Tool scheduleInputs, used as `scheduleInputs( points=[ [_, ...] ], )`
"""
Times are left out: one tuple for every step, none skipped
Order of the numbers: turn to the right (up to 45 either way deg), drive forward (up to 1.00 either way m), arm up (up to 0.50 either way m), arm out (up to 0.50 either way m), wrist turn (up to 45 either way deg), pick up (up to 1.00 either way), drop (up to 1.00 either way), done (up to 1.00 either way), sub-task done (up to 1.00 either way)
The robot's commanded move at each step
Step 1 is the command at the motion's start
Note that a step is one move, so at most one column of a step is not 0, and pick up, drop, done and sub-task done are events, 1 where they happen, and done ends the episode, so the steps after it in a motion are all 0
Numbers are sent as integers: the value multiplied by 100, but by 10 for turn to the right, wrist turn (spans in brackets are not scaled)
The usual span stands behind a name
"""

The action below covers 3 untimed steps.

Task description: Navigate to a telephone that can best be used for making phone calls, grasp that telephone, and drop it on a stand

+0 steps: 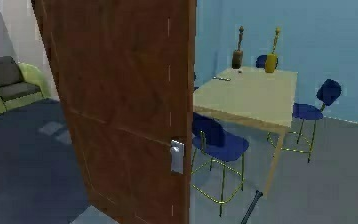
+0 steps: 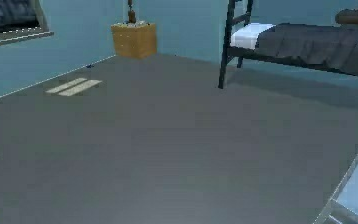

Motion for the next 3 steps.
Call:
scheduleInputs(
  points=[
    [450, 0, 0, 0, 0, 0, 0, 0, 0],
    [450, 0, 0, 0, 0, 0, 0, 0, 0],
    [0, 30, 0, 0, 0, 0, 0, 0, 0]
  ],
)
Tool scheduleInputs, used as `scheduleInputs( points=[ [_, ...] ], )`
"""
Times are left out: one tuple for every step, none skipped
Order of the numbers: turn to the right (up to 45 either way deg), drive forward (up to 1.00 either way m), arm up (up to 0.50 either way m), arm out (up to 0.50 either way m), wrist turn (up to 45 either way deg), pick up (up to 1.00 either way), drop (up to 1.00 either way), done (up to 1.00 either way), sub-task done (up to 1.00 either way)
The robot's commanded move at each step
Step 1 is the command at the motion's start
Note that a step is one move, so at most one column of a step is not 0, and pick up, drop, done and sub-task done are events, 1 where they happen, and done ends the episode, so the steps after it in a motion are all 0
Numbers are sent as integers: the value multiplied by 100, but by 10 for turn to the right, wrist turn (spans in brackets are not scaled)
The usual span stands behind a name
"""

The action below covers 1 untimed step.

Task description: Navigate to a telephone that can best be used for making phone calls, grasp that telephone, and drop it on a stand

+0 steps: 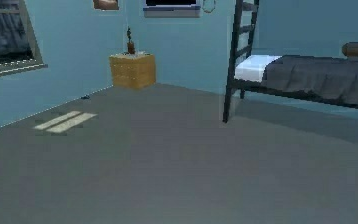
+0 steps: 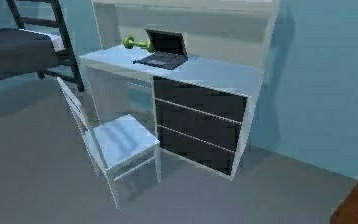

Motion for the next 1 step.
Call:
scheduleInputs(
  points=[
    [-30, 0, 0, 0, 0, 0, 0, 0, 0]
  ],
)
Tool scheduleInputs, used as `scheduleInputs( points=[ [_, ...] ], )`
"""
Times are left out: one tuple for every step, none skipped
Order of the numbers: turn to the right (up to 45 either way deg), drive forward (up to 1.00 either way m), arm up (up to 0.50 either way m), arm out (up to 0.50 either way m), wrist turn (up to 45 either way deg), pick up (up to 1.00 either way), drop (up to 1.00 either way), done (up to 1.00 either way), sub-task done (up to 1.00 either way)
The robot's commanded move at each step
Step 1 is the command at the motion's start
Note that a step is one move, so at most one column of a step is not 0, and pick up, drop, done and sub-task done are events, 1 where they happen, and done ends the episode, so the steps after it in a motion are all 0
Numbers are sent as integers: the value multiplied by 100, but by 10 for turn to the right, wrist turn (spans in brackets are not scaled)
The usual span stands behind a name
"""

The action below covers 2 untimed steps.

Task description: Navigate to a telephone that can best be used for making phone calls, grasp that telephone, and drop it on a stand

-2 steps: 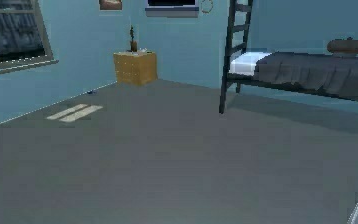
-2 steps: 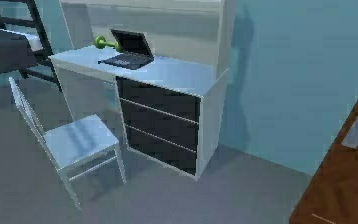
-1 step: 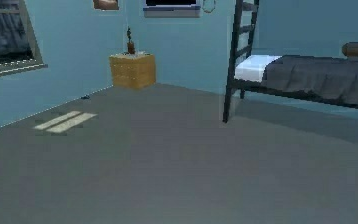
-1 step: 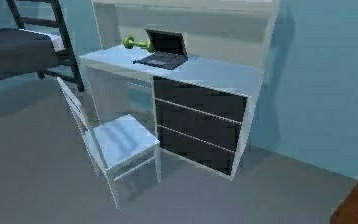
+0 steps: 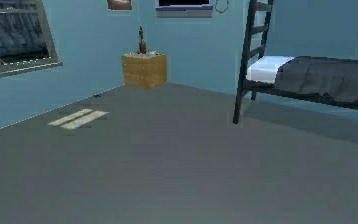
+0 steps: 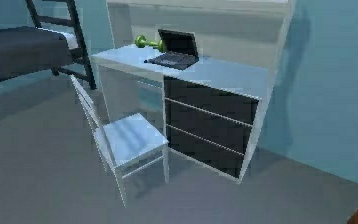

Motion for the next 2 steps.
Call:
scheduleInputs(
  points=[
    [0, 100, 0, 0, 0, 0, 0, 0, 0],
    [-30, 0, 0, 0, 0, 0, 0, 0, 0]
  ],
)
